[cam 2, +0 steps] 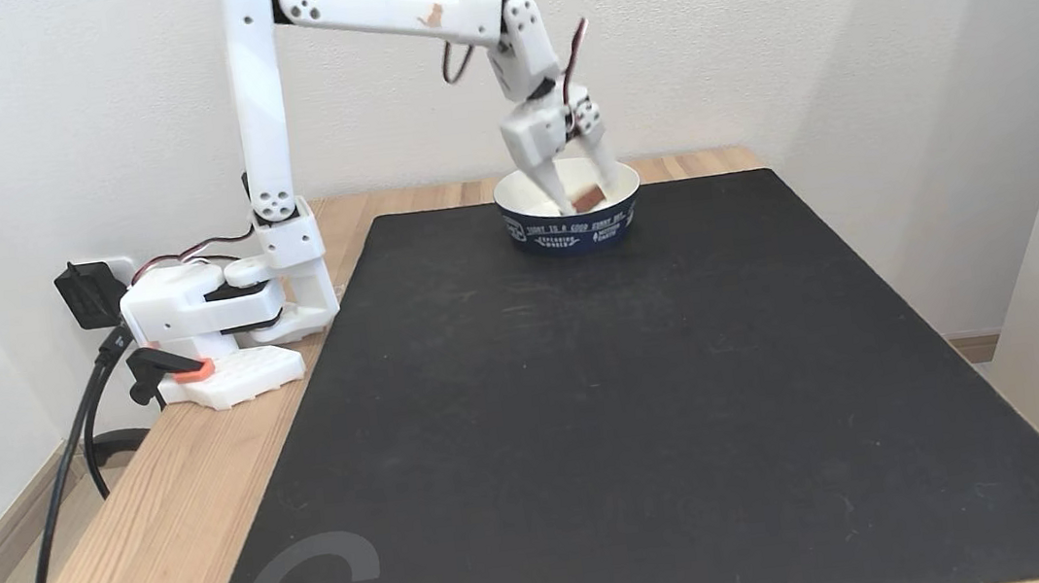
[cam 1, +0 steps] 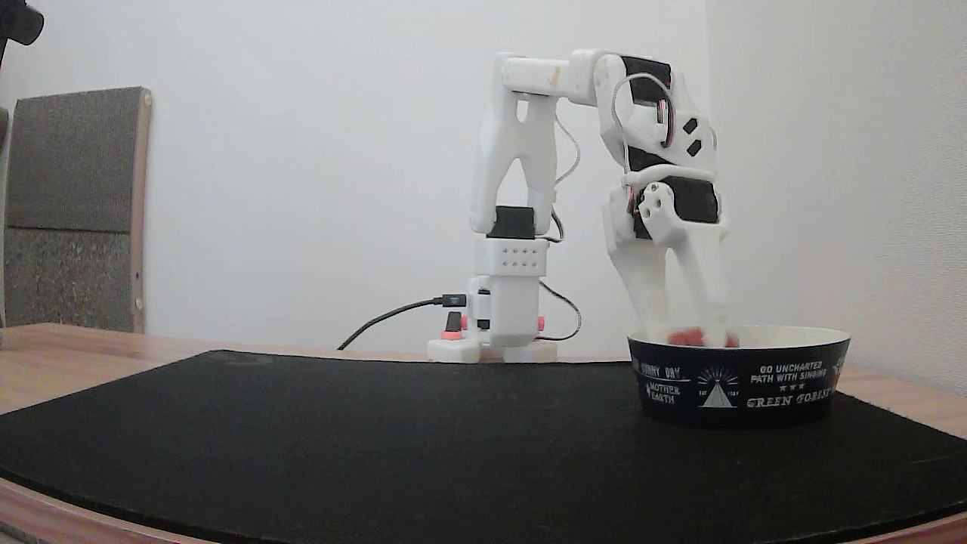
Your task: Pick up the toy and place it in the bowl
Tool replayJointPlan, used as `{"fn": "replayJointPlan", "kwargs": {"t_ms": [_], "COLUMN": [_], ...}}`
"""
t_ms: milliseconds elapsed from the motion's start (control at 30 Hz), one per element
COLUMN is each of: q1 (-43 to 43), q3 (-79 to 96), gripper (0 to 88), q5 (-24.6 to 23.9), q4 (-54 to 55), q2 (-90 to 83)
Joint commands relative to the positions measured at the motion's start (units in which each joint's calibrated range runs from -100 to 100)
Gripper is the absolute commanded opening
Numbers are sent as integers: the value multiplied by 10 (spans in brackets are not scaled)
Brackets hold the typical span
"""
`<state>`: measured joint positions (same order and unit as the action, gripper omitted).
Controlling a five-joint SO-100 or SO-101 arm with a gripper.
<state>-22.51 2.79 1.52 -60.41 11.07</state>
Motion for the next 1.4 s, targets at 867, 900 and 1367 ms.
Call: {"fn": "replayJointPlan", "kwargs": {"t_ms": [867,900,1367], "q1": [192,192,175], "q3": [577,599,943], "gripper": [67,67,67], "q5": [-25,-37,-55], "q4": [201,203,197], "q2": [-463,-489,-963]}}
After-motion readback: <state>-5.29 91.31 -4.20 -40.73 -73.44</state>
